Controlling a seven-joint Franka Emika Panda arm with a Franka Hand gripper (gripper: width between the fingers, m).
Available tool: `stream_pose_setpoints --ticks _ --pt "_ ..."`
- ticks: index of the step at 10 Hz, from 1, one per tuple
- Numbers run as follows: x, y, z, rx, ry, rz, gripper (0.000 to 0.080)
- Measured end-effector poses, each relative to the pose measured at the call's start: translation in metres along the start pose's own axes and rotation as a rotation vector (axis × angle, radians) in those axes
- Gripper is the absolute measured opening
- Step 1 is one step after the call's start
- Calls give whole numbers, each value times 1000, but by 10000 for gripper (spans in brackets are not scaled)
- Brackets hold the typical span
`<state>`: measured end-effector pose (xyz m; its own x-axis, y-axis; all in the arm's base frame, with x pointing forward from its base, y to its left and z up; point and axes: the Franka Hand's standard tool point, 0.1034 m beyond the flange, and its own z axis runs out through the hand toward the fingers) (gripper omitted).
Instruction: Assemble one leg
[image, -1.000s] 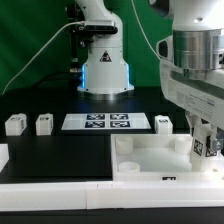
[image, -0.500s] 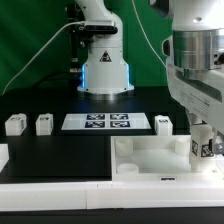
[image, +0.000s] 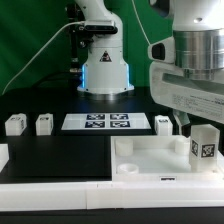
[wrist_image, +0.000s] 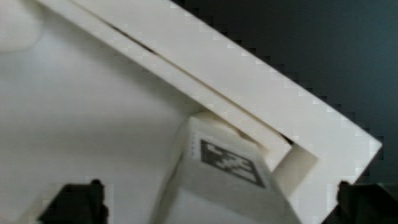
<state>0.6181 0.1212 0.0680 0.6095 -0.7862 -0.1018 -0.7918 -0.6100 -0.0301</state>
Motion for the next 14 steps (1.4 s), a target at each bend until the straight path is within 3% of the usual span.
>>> stream_pose_setpoints --ticks 3,7,11,12,13,14 --pt "1 1 0 -2 2 -329 649" --pt "6 3 -2 -31 19 -835 649" --pt "10 4 -2 -32 17 -994 649" --pt "10 4 -2 -32 17 -994 511" --pt "10 4 -2 -32 17 -994 511" --pt "10 4 -2 -32 17 -994 372"
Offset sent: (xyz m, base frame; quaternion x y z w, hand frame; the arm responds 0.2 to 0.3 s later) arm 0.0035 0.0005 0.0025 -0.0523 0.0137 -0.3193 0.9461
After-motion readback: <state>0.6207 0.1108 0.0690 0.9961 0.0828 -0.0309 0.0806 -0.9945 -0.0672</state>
